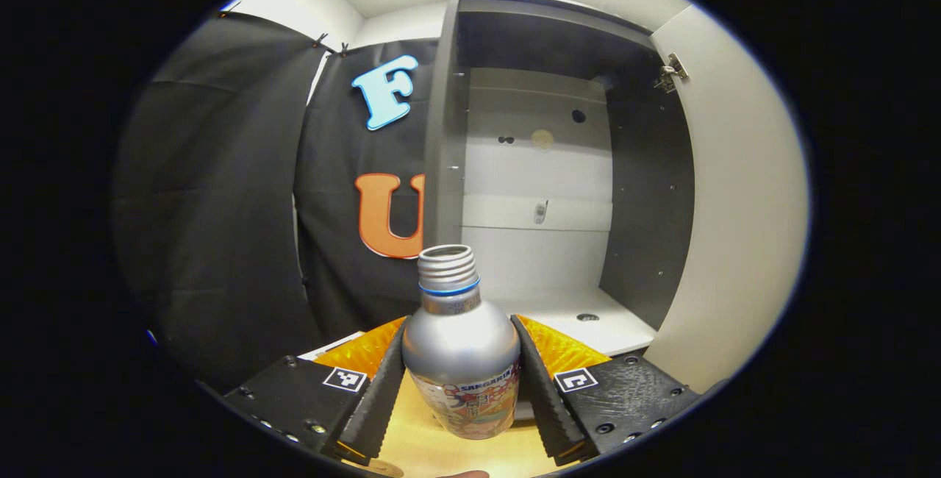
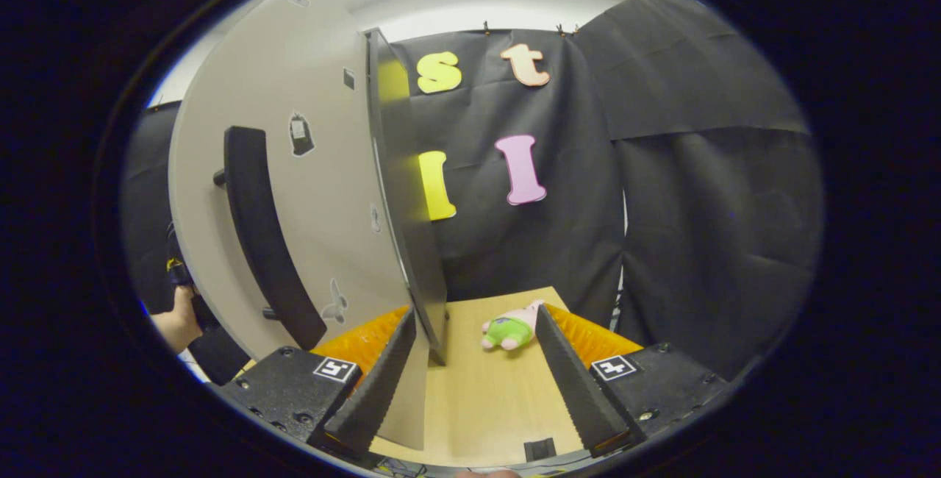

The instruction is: Open the cabinet door with the right hand, grasp the bottle in the cabinet with the left hand and place it on the coaster, then close the cabinet door with the right hand.

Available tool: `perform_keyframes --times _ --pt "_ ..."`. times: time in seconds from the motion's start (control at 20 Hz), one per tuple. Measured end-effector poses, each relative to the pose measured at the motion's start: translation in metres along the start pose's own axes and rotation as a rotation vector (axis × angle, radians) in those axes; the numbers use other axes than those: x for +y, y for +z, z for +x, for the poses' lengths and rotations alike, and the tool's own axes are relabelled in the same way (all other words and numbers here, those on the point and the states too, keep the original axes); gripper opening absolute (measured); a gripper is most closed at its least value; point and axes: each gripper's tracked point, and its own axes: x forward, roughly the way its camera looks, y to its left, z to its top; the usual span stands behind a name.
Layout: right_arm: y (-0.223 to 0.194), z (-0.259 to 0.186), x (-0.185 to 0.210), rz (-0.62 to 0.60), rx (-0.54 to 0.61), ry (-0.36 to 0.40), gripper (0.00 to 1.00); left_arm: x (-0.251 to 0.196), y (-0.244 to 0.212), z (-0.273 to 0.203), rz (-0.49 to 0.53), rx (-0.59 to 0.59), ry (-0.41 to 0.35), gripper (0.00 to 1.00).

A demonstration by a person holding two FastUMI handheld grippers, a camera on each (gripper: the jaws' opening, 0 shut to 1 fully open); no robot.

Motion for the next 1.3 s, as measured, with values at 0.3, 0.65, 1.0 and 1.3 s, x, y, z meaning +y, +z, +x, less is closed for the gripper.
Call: perform_keyframes --times 0.3,0.65,1.0,1.3 --pt "-0.044 -0.012 -0.017 0.032 0.094 -0.183 1.00 0.035 -0.061 -0.021 0.044 -0.004 -0.010 0.77" --pt "-0.113 -0.033 -0.022 0.002 0.274 -0.347 1.00 0.088 -0.182 -0.047 0.021 0.031 0.038 0.77" --pt "-0.161 -0.029 -0.010 -0.079 0.461 -0.406 1.00 0.135 -0.291 -0.045 0.013 0.101 0.097 0.77" --pt "-0.146 -0.013 -0.012 -0.163 0.449 -0.423 1.00 0.127 -0.314 -0.049 0.071 0.071 0.086 0.78"
